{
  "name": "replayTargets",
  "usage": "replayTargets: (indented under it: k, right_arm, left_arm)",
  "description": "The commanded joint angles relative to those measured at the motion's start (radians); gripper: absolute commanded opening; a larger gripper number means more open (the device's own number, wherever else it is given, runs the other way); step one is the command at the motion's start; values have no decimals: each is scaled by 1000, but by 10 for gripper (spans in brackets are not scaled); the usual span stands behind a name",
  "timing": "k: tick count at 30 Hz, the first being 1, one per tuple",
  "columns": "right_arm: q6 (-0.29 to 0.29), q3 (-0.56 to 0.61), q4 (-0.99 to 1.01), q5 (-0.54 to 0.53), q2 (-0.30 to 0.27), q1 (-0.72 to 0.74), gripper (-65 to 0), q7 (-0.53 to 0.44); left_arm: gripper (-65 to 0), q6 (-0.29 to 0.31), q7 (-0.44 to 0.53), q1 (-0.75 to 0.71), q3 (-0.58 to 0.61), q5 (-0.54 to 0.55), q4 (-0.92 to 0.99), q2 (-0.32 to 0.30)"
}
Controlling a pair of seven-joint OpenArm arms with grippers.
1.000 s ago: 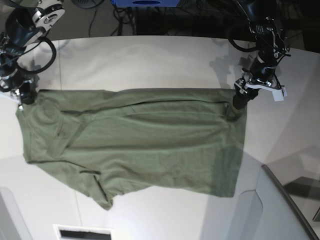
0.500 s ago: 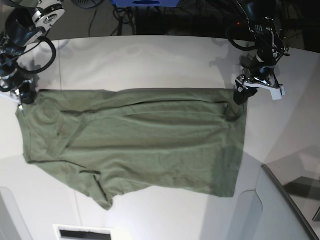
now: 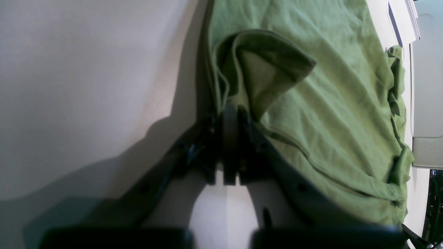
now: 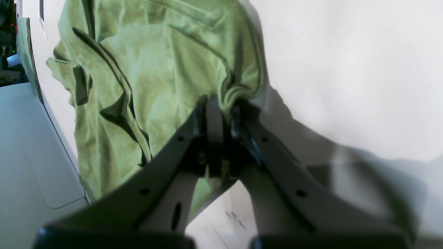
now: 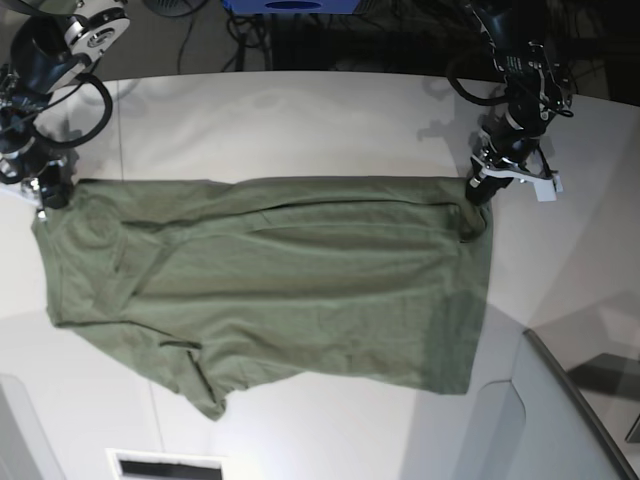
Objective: Layout the t-shirt on the table in an organized manner, then fold the t-shirt properly
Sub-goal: 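Hold the folded edge corners with both grippers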
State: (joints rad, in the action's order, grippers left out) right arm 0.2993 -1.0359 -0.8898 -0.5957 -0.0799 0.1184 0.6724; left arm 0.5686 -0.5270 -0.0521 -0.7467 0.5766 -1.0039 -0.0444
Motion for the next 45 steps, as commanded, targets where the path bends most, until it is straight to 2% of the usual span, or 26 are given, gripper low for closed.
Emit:
replayTargets:
  k: [1, 5, 7, 9, 13, 17, 23, 30, 33, 39, 42, 45]
  right_arm:
    - [-25, 4, 1, 47, -2, -1, -642, 28]
    - [-25, 4, -10, 47, -2, 0, -642, 54]
    - [-25, 4, -18, 47, -4, 5, -642, 79]
    - [-25, 4, -58, 49, -4, 5, -642, 91]
    - [-27, 53, -151, 49, -2, 2, -642, 126]
    - [-27, 128, -248, 47, 1, -3, -642, 151]
    - [-27, 170, -335, 44, 1, -10, -642, 175]
    - [-27, 242, -412, 46, -5, -6, -642, 177]
    - [-27, 271, -421, 41, -30, 8, -642, 198]
    - [-28, 251, -418, 47, -67, 65, -642, 211]
    - [-28, 251, -418, 47, -85, 70, -642, 212]
    - [-28, 251, -418, 47, -87, 66, -642, 224]
  left_arm:
    - [-650, -9, -9, 5, 0, -8, -13, -7]
    - [-650, -95, -15, 4, 2, -8, -42, -24]
    - [-650, -120, -17, -4, 2, -8, -83, -28]
    - [-650, -123, -32, -4, 2, -8, -114, -32]
    - [-650, -124, -144, 10, -6, -2, -155, -58]
    - [-650, -126, -152, 10, 0, -2, -215, -55]
    - [-650, -126, -155, 10, 2, -2, -235, -55]
    - [-650, -126, -256, 57, -7, 0, -240, -58]
    - [-650, -126, -270, 71, -7, 0, -290, -55]
    - [-650, -129, -310, 128, -9, -4, -310, -59]
    - [-650, -170, -310, 128, -9, -2, -313, -59]
    - [-650, -184, -308, 125, -9, -2, -309, -59]
